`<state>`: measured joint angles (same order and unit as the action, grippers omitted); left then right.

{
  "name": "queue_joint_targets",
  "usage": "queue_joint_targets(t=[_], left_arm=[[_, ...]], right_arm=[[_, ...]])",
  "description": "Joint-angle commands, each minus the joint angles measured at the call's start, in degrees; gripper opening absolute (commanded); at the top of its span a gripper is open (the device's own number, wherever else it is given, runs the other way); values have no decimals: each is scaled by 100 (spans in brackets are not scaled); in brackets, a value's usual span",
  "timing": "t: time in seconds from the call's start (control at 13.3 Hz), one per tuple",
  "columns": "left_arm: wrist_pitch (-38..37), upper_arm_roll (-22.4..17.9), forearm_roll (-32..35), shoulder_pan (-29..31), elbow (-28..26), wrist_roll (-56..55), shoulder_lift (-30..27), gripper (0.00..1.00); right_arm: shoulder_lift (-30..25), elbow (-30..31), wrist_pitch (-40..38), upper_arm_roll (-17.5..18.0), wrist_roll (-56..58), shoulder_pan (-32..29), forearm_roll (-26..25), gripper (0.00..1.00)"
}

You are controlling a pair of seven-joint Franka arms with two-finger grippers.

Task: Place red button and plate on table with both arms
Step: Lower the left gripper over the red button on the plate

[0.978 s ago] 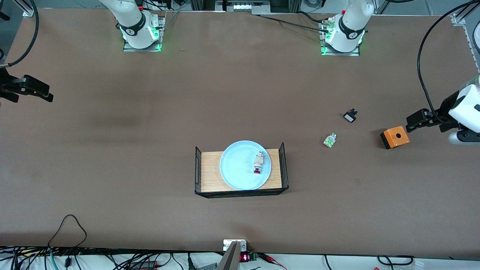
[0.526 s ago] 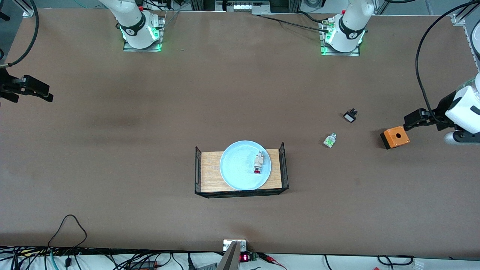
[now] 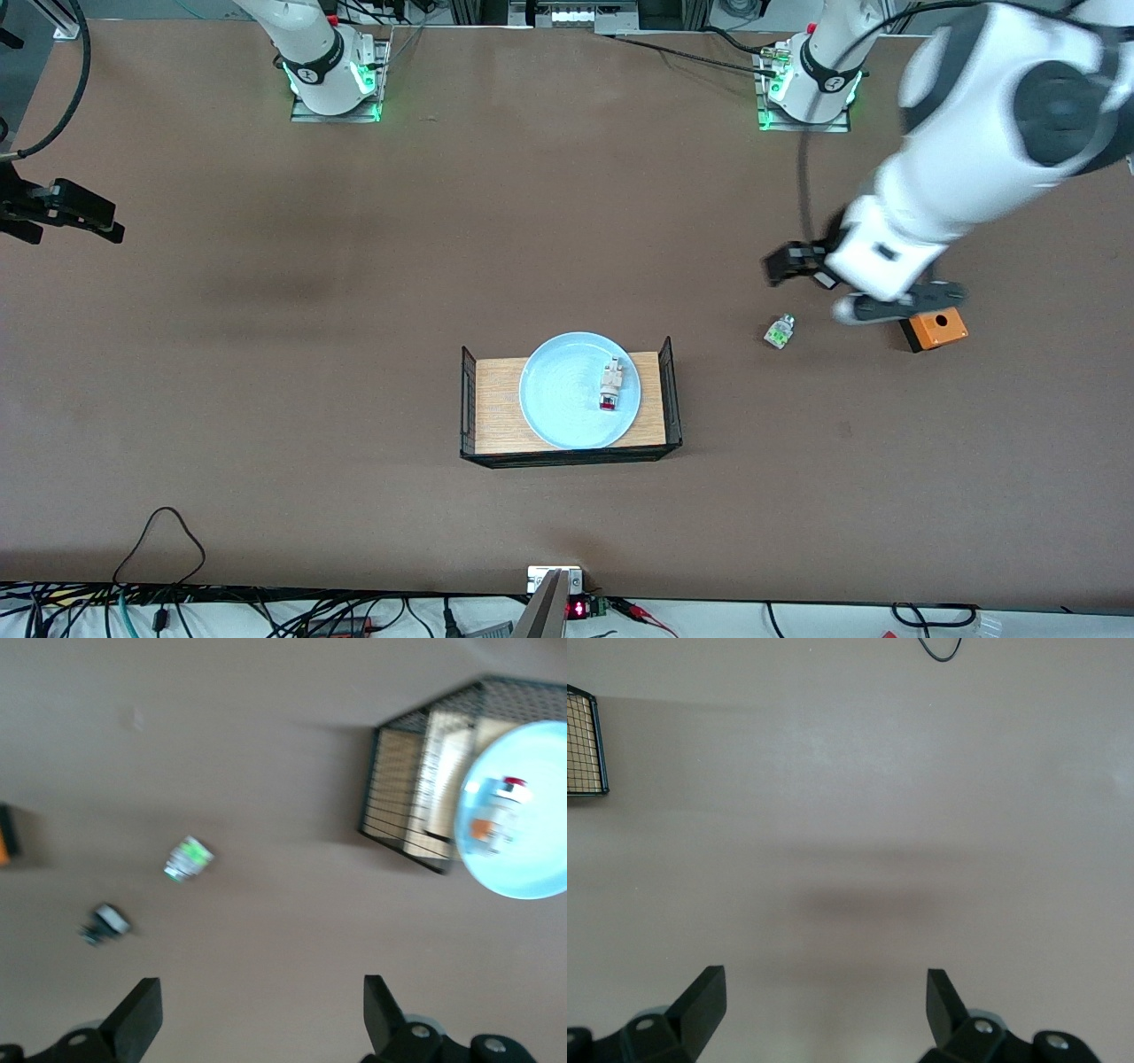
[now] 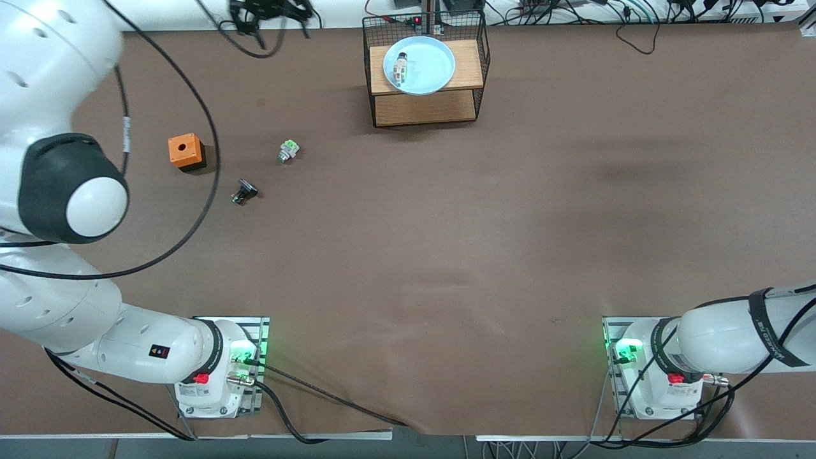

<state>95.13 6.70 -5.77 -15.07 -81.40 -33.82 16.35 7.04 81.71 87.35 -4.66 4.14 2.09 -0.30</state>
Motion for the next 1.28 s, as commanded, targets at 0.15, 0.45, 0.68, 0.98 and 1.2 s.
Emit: queue_joint_targets(t=[0.15,0.45,0.68,0.98,1.2], left_arm=[[83,-99,-38,-882,1458,-1038,1378,100],[1417,-99,-38,-1225,1609,-1056,1897,100],[2008,-116,-38,-1226,1601,-1056,2065,100],[2746,-169,-12,-1182,1557,-995,2337,100],[3090,-195,-3,-1182,1530,-1004,2469,100]], right_arm=[[43,-93,2,18,-53,-24,-23,100],[43,-93,2,18,-53,-33,-23,100],[43,-93,2,18,-53,-33,-23,100],[43,-93,2,18,-53,-33,-23,100],[43,-93,2,18,-53,-24,-23,100]])
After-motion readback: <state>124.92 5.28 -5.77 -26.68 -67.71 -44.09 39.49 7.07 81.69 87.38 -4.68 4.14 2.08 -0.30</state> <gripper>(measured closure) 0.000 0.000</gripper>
